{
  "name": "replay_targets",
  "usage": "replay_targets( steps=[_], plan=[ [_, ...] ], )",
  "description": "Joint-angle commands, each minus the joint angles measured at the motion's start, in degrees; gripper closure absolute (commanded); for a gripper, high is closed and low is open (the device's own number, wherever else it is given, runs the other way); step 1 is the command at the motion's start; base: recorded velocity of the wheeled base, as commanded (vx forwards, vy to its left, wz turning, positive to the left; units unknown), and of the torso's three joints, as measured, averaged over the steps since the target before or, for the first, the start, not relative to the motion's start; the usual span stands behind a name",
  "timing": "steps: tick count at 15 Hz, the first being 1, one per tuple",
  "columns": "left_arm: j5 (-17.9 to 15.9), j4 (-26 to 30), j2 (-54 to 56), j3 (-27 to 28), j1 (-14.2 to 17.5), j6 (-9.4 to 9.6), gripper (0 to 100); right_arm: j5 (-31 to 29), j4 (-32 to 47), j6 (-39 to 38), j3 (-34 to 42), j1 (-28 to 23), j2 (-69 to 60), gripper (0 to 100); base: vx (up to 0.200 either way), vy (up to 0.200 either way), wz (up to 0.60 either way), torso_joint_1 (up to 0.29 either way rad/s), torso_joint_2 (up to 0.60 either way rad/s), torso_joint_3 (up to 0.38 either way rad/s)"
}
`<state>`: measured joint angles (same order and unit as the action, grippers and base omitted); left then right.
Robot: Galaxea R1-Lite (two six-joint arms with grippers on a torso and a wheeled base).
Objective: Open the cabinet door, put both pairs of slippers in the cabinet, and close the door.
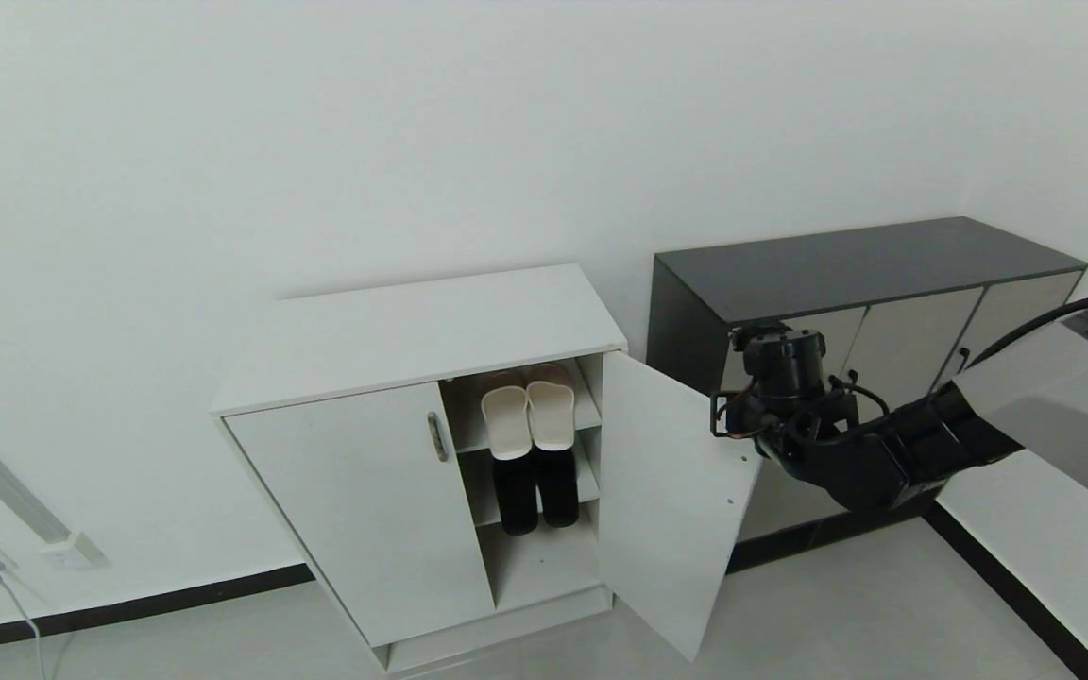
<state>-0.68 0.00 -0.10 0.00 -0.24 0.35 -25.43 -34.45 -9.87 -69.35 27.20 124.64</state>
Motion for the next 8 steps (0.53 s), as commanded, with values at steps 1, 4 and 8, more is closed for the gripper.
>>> replay_targets(
  steps=[1, 4, 8],
  plan=[
    [0.0, 0.0, 0.0, 0.0, 0.0, 0.00, 100, -0.1, 0.1, 0.1, 0.3, 0.4, -1.7, 100, 0.000, 0.000, 0.00, 0.000, 0.00, 0.000],
    [0.0, 0.0, 0.0, 0.0, 0.0, 0.00, 100, -0.1, -0.2, -0.1, 0.3, -1.5, 1.0, 100, 0.000, 0.000, 0.00, 0.000, 0.00, 0.000],
    [0.0, 0.0, 0.0, 0.0, 0.0, 0.00, 100, 0.3, -0.2, -0.3, 0.2, -2.4, 3.2, 100, 0.000, 0.000, 0.00, 0.000, 0.00, 0.000]
  ],
)
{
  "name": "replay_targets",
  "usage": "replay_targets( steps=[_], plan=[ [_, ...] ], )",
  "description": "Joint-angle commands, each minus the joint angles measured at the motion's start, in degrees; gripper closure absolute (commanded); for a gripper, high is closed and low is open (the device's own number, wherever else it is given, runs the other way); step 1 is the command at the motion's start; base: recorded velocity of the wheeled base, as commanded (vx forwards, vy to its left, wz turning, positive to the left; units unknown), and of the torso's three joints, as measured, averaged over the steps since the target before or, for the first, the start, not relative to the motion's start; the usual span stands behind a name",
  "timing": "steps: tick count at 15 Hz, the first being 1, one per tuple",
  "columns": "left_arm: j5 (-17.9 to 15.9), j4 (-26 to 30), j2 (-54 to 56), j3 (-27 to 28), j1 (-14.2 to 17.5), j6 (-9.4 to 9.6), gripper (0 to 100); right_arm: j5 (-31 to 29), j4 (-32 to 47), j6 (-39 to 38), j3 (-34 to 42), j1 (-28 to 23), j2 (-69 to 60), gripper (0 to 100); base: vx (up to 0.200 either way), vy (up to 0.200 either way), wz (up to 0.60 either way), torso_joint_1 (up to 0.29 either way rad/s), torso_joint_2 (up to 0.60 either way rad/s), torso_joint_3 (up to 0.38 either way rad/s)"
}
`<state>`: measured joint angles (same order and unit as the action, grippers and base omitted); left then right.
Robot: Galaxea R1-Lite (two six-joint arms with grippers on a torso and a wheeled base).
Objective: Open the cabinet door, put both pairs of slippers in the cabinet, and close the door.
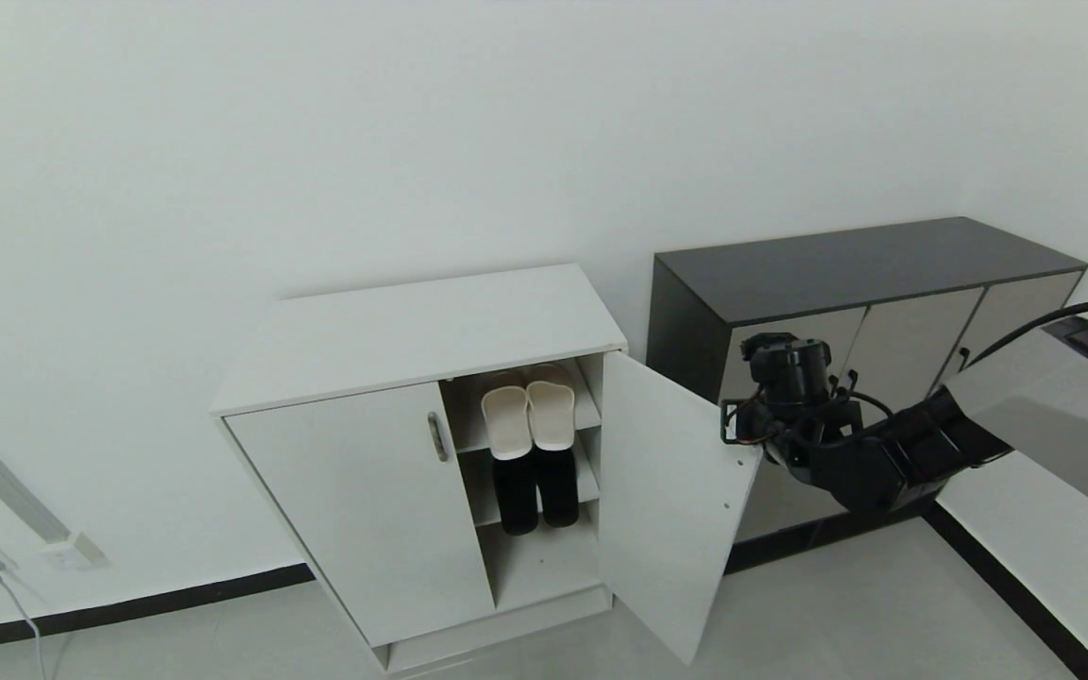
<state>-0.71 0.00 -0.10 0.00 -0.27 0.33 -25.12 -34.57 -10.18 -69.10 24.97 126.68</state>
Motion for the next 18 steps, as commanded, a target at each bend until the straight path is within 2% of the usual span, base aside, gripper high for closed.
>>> replay_targets(
  steps=[1, 5, 10, 13, 18],
  plan=[
    [0.0, 0.0, 0.0, 0.0, 0.0, 0.02, 100, 0.0, -0.1, -0.1, -0.1, -0.2, 1.5, 100, 0.000, 0.000, 0.00, 0.000, 0.00, 0.000],
    [0.0, 0.0, 0.0, 0.0, 0.0, 0.02, 100, 0.0, 0.0, -0.7, 0.8, 1.5, 1.1, 100, 0.000, 0.000, 0.00, 0.000, 0.00, 0.000],
    [0.0, 0.0, 0.0, 0.0, 0.0, 0.02, 100, -0.1, 0.1, -2.7, 4.5, 11.7, -4.9, 100, 0.000, 0.000, 0.00, 0.000, 0.00, 0.000],
    [0.0, 0.0, 0.0, 0.0, 0.0, 0.11, 100, 1.3, -0.1, -3.1, 6.7, 15.9, -7.9, 100, 0.000, 0.000, 0.00, 0.000, 0.00, 0.000],
    [-0.1, 0.0, 0.0, 0.0, 0.0, 0.11, 100, 3.2, -2.7, -1.5, 9.9, 15.8, -9.5, 100, 0.000, 0.000, 0.00, 0.000, 0.00, 0.000]
  ],
)
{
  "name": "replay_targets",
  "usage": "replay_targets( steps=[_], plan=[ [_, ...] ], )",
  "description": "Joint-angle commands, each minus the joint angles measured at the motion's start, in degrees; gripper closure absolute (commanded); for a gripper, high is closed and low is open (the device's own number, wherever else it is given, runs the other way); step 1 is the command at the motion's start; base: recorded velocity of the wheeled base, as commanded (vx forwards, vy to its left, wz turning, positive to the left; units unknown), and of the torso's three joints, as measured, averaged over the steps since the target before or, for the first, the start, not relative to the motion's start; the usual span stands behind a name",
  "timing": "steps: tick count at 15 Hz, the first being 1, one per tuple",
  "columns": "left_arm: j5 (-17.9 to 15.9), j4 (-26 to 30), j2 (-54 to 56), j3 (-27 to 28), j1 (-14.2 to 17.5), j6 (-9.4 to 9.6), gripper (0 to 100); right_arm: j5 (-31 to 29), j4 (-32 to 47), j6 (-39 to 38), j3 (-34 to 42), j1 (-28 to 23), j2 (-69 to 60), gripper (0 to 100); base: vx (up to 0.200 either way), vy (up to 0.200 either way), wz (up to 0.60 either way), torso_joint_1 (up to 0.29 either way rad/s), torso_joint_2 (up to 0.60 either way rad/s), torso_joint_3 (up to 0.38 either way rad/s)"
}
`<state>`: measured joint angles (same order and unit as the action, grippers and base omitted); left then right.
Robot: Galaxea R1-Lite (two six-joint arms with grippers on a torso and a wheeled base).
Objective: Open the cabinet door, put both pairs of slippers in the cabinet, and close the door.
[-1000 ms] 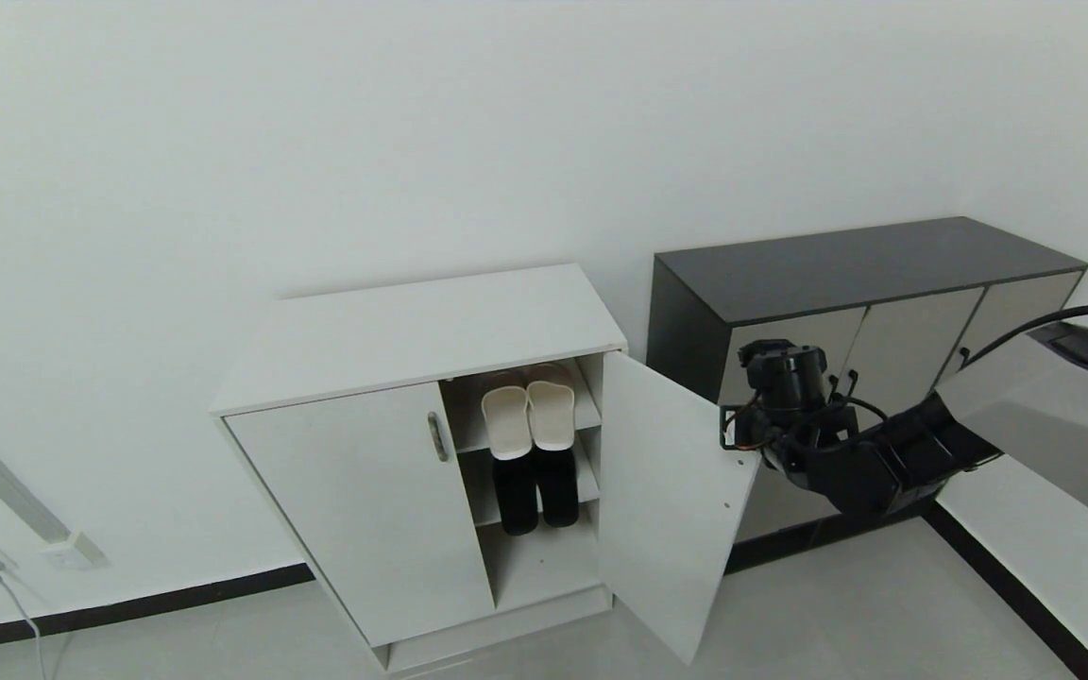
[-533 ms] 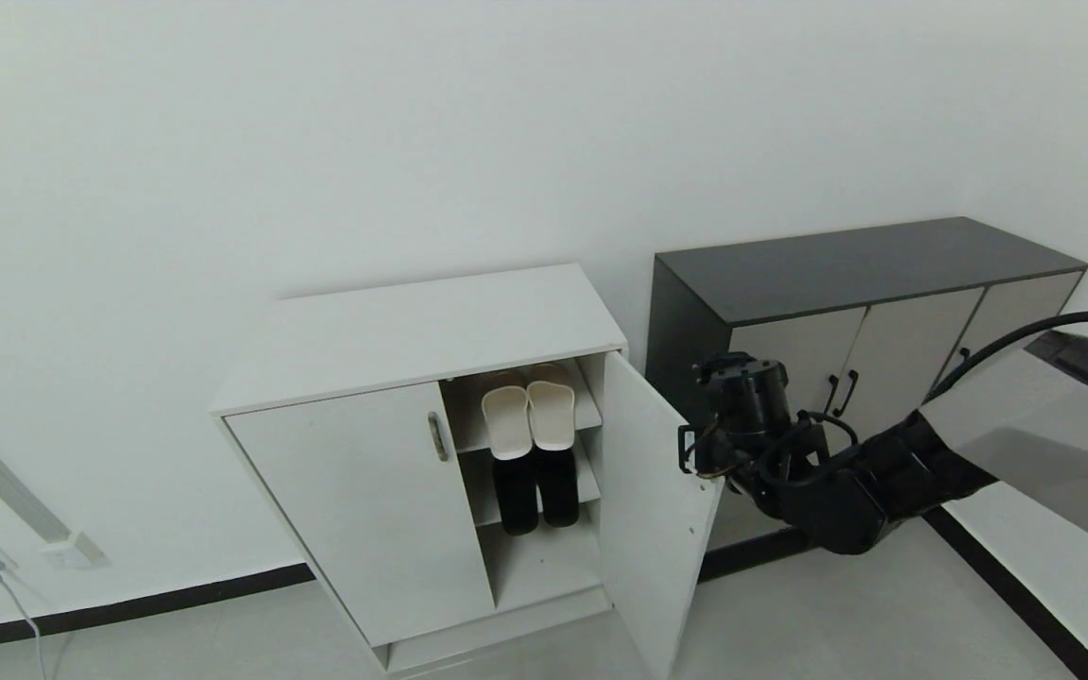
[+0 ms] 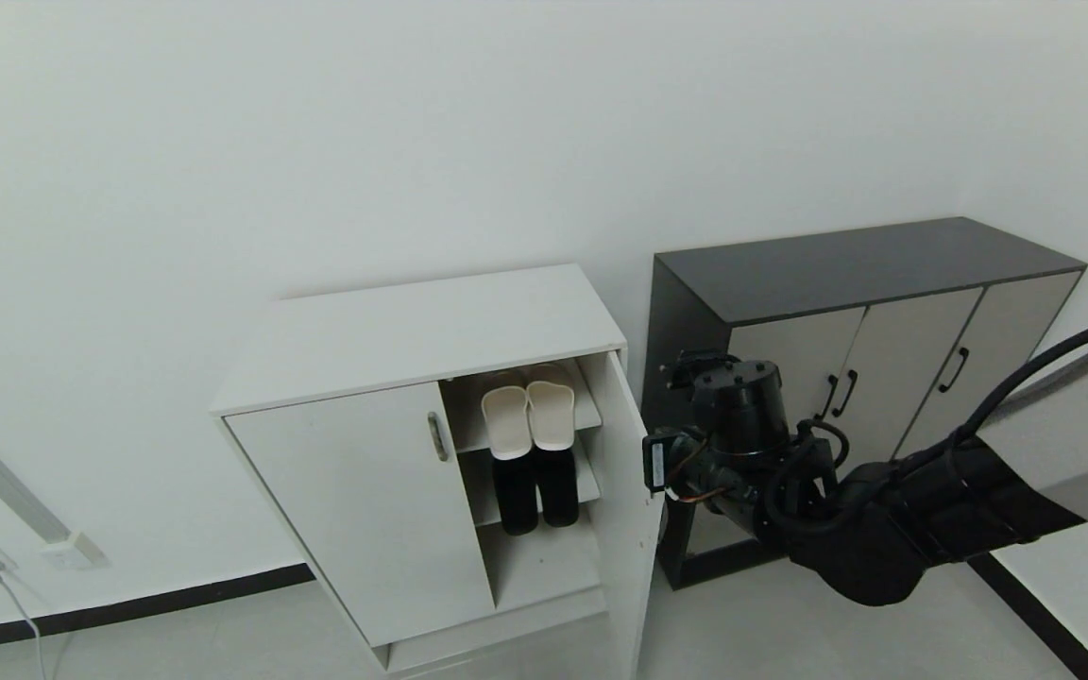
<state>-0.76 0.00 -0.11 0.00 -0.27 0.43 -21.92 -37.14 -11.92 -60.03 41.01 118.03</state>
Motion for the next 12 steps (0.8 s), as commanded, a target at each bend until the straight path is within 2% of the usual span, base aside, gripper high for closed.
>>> replay_targets(
  steps=[1, 6, 11, 12],
  plan=[
    [0.0, 0.0, 0.0, 0.0, 0.0, 0.01, 100, 0.2, -0.2, 0.3, 1.2, -0.4, -0.9, 100, 0.000, 0.000, 0.00, 0.000, 0.00, 0.000],
    [0.0, 0.0, 0.0, 0.0, 0.0, 0.01, 100, 0.1, -0.2, 0.6, 2.0, -0.4, -0.7, 100, 0.000, 0.000, 0.00, 0.000, 0.00, 0.000],
    [0.0, 0.0, 0.0, 0.0, 0.0, 0.01, 100, 0.4, -0.2, 0.9, 2.4, -0.4, -0.4, 100, 0.000, 0.000, 0.60, -0.001, 0.00, 0.005],
    [0.0, 0.0, 0.0, 0.0, 0.0, 0.01, 100, 0.4, -0.8, 0.9, 2.5, -0.4, -0.5, 100, 0.000, 0.000, 0.00, 0.000, 0.00, 0.000]
  ],
)
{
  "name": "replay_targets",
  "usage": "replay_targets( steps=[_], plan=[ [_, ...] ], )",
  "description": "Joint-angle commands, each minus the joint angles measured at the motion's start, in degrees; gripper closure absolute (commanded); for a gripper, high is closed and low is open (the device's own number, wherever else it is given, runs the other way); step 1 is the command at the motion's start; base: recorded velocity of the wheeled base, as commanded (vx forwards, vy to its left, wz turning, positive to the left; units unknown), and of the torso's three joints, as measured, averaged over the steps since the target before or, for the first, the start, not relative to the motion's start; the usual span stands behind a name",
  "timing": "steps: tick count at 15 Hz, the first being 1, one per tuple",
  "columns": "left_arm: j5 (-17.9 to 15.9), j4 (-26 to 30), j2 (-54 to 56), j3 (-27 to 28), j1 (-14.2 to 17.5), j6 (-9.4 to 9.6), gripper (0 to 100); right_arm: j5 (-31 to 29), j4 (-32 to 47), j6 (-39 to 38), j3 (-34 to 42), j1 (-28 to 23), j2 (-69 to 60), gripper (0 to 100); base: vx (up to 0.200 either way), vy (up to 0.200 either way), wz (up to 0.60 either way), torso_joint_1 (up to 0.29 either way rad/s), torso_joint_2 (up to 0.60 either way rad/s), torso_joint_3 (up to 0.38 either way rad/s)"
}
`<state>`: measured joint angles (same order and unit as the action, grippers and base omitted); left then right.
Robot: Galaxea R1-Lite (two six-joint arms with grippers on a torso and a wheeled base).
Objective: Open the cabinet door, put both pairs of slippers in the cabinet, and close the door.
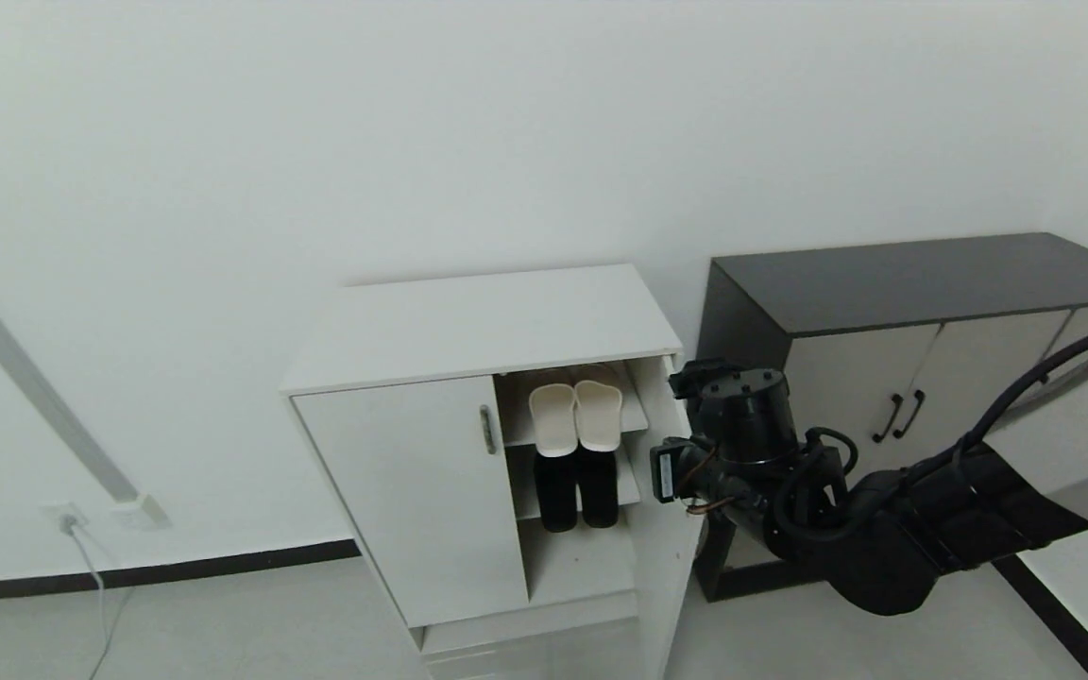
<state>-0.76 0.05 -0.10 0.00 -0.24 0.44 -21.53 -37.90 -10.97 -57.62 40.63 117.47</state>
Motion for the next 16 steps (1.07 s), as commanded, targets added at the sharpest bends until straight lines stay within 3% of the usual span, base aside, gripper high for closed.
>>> replay_targets(
  steps=[1, 6, 9, 16],
  plan=[
    [0.0, 0.0, 0.0, 0.0, 0.0, 0.00, 100, 0.0, -0.7, 0.0, 0.2, -0.1, 0.1, 100, 0.000, 0.000, 0.00, 0.000, 0.00, 0.000],
    [0.0, 0.0, 0.0, 0.0, 0.0, 0.00, 100, -0.9, -3.9, 5.4, 2.5, -4.3, -0.2, 100, 0.000, 0.000, 0.00, 0.000, 0.00, 0.000],
    [0.0, 0.0, 0.0, 0.0, 0.0, 0.00, 100, -5.1, -3.8, 9.7, 3.3, -8.0, 0.6, 100, 0.000, 0.000, 0.00, 0.000, 0.00, 0.000],
    [0.1, 0.0, 0.0, 0.0, 0.0, -0.09, 100, -4.0, -4.3, 9.9, 1.8, -10.6, 7.7, 100, 0.000, 0.000, 0.00, 0.000, 0.00, 0.000]
  ],
)
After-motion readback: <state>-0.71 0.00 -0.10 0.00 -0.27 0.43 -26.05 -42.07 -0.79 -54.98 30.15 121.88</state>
